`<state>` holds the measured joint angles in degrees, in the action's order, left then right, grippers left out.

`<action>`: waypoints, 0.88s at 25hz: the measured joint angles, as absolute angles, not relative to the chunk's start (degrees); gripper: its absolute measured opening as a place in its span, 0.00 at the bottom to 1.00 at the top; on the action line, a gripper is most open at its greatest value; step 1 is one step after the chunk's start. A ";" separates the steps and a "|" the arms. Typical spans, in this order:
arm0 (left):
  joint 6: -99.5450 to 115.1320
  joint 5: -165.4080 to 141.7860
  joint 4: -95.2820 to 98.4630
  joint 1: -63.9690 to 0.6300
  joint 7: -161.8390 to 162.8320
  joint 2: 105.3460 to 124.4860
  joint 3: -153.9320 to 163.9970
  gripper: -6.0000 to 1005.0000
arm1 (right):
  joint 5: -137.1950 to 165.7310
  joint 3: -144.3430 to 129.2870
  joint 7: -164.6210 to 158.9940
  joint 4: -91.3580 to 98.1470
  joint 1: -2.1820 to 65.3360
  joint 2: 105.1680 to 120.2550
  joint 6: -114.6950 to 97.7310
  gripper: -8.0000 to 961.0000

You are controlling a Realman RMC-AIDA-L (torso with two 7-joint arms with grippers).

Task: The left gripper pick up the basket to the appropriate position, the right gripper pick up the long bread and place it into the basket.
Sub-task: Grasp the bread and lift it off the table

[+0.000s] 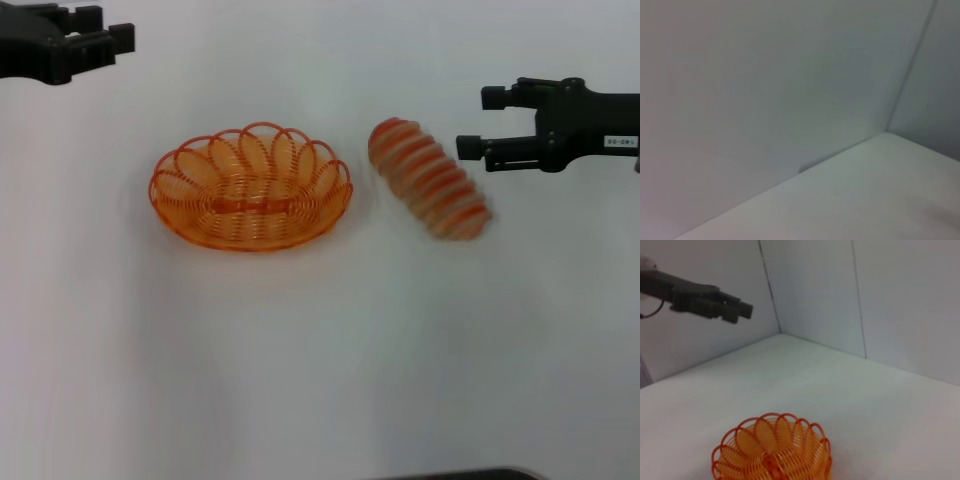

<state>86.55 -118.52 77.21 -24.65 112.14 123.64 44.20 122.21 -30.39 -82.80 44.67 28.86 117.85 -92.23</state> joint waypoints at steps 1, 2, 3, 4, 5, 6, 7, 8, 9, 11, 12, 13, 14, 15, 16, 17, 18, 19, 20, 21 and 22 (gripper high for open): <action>87.30 -118.45 77.28 -24.76 110.00 123.59 44.30 0.45 | 122.18 -29.93 -83.29 44.68 28.75 117.75 -92.48 0.93; 88.20 -118.42 77.36 -24.85 107.63 123.58 44.33 0.45 | 122.18 -29.43 -83.72 44.68 28.65 117.64 -92.84 0.93; 89.09 -118.41 77.41 -24.89 105.49 123.58 44.38 0.45 | 122.17 -28.74 -84.12 44.68 28.53 117.53 -93.34 0.93; 90.37 -118.43 77.50 -24.89 102.97 123.58 44.51 0.45 | 122.15 -28.09 -84.45 44.68 28.40 117.46 -93.89 0.93; 91.54 -118.55 77.59 -24.89 100.91 123.57 44.77 0.45 | 122.13 -27.30 -84.63 44.68 28.23 117.43 -94.47 0.93; 92.44 -118.70 77.64 -24.85 99.25 123.57 45.06 0.45 | 122.11 -26.64 -84.75 44.68 28.10 117.42 -94.91 0.93; 93.41 -118.86 77.69 -24.73 97.90 123.47 45.61 0.45 | 122.09 -25.88 -84.91 44.67 27.90 117.42 -95.43 0.93; 94.56 -119.24 77.76 -24.63 96.68 123.26 46.30 0.45 | 122.08 -25.53 -85.11 44.67 27.79 117.41 -95.61 0.93; 95.39 -119.61 77.79 -24.59 96.09 123.07 46.74 0.45 | 122.07 -25.26 -85.40 44.67 27.65 117.39 -95.76 0.93; 98.11 -121.77 77.86 -25.03 95.63 122.57 47.69 0.45 | 122.08 -25.18 -86.04 44.67 27.46 117.33 -95.76 0.93; 99.92 -123.48 77.85 -25.61 95.74 122.39 47.90 0.45 | 122.10 -25.18 -86.30 44.69 27.41 117.29 -95.74 0.93; 100.99 -124.69 77.74 -26.02 95.88 122.32 47.94 0.45 | 122.16 -25.18 -86.53 44.72 27.33 117.24 -95.74 0.93; 102.33 -126.30 77.47 -26.51 96.07 122.25 47.99 0.45 | 122.21 -25.22 -86.72 44.73 27.28 117.18 -95.75 0.93; 103.21 -127.78 77.07 -26.90 96.33 122.28 48.06 0.45 | 122.29 -25.34 -87.01 44.73 27.25 117.06 -95.75 0.93; 103.67 -128.99 76.73 -27.18 96.62 122.37 48.17 0.45 | 122.43 -25.53 -87.34 44.71 27.24 116.89 -95.77 0.93; 103.95 -130.30 76.31 -27.37 97.06 122.59 48.39 0.46 | 122.61 -25.69 -87.68 44.70 27.24 116.76 -95.78 0.93; 103.93 -131.04 76.06 -27.39 97.39 122.80 48.49 0.46 | 122.81 -25.77 -87.97 44.70 27.24 116.68 -95.78 0.93; 103.80 -131.58 75.80 -27.37 97.69 123.01 48.60 0.47 | 123.12 -25.82 -88.24 44.73 27.24 116.62 -95.77 0.93; 103.39 -131.91 75.40 -27.10 97.94 123.22 48.62 0.49 | 123.53 -25.82 -88.45 44.78 27.24 116.56 -95.71 0.93; 103.30 -131.94 75.28 -27.03 97.96 123.25 48.61 0.51 | 123.73 -25.83 -88.57 44.81 27.26 116.49 -95.61 0.93; 103.09 -132.05 75.01 -26.85 98.00 123.31 48.60 0.52 | 124.00 -25.83 -88.69 44.86 27.31 116.40 -95.49 0.93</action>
<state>103.09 -132.05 75.01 -26.84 98.00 123.31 48.60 124.00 -25.83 -88.69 44.86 27.31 116.40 -95.49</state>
